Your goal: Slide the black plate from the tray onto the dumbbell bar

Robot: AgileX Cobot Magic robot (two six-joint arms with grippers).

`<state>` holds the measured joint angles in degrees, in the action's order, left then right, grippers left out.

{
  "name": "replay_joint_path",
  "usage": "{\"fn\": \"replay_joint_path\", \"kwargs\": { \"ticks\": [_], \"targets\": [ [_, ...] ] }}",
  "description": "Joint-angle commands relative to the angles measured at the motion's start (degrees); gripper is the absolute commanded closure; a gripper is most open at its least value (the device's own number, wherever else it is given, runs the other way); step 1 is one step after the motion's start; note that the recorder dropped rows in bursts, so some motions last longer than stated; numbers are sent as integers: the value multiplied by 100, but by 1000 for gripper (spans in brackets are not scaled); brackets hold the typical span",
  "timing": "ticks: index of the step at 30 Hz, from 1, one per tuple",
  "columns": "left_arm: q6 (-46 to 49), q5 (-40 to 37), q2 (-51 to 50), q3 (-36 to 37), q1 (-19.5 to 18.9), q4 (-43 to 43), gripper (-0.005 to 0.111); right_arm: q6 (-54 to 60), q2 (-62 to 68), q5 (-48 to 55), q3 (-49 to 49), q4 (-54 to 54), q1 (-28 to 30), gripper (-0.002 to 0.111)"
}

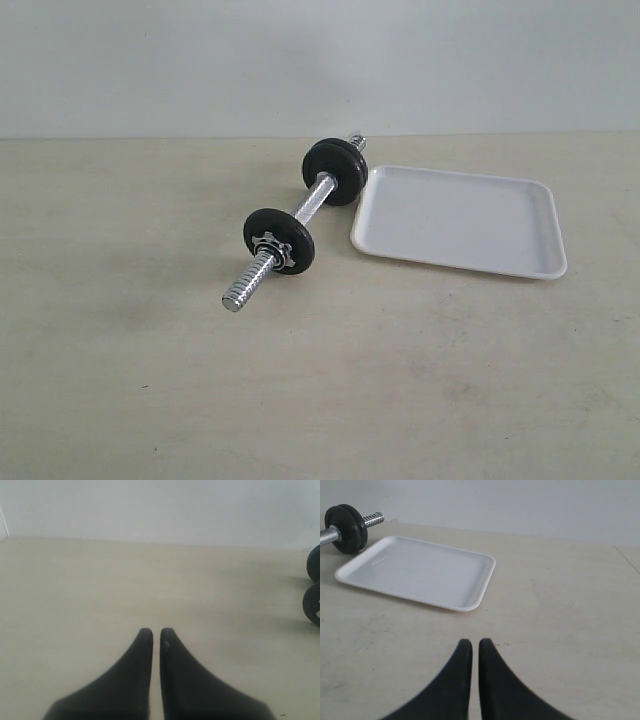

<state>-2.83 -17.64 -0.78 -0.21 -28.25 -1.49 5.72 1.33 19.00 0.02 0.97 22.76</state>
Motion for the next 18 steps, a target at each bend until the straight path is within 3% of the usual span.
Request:
{"fn": "replay_joint_path", "kwargs": {
  "ticks": [1,9,18],
  "targets": [
    [9,96,38,21,15,56,103,19,-67,-50,-2,-7,-1,107],
    [9,96,52,21,15,56,103,19,-105,-50,-2,-7,-1,107],
    [9,103,78,21,-390,78,103,19,-133,-47,-2,-7,-1,107]
  ]
}}
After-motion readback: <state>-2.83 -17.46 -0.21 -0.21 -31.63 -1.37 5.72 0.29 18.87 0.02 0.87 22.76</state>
